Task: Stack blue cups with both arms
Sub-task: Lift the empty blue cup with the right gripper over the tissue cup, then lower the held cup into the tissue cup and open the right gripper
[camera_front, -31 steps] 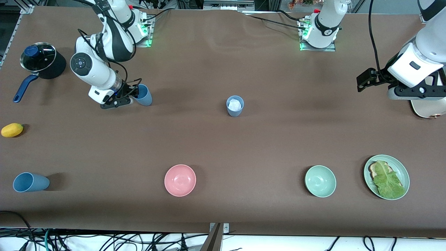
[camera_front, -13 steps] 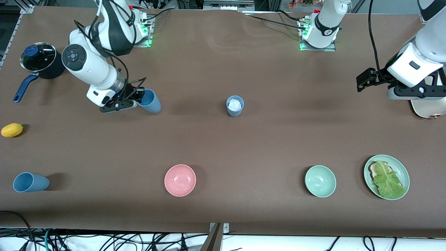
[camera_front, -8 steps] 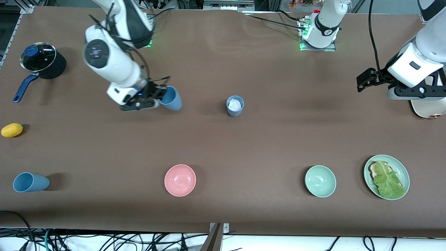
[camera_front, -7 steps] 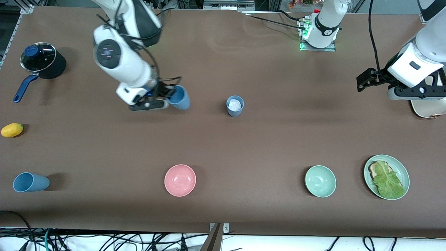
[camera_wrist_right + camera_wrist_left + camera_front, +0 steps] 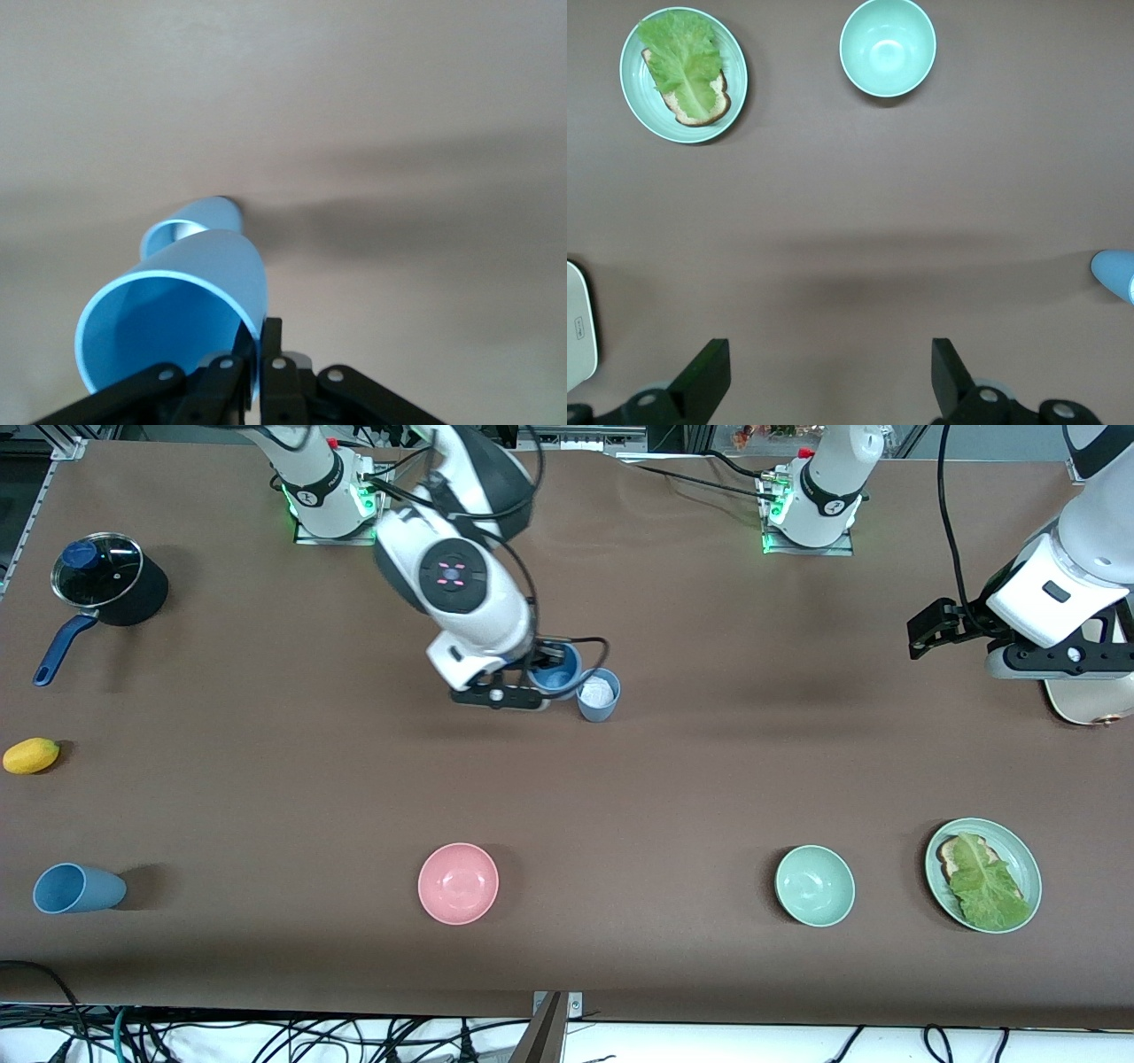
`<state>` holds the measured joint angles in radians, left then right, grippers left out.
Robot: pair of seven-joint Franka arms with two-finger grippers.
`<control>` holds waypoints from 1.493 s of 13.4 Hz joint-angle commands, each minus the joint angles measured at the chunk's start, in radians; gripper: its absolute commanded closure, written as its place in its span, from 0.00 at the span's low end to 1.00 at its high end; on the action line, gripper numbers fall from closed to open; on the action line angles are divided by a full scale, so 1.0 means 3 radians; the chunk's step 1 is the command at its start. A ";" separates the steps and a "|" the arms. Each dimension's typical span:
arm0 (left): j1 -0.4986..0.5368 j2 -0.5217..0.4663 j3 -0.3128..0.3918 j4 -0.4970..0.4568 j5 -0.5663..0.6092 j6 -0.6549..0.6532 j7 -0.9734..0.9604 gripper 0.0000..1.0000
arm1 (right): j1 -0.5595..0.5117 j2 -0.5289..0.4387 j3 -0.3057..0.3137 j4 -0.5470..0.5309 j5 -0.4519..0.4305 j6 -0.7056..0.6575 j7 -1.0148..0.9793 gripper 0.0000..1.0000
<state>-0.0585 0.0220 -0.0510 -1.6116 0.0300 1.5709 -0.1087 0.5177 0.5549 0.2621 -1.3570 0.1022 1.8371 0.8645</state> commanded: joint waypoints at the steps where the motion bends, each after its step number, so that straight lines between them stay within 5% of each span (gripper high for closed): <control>1: 0.0006 0.0039 0.0011 0.0090 -0.0074 -0.0056 0.0055 0.00 | 0.0130 0.0292 -0.0020 0.0544 -0.0054 -0.0162 0.0283 1.00; 20: -0.0009 0.0039 0.0011 0.0090 -0.0074 -0.0056 0.0050 0.00 | 0.0212 0.0365 -0.0004 0.0279 -0.0218 0.0089 0.0452 1.00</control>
<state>-0.0586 0.0222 -0.0511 -1.6116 0.0300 1.5708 -0.1086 0.5874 0.6950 0.2605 -1.2359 0.0401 1.8667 0.9949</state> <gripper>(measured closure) 0.000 0.956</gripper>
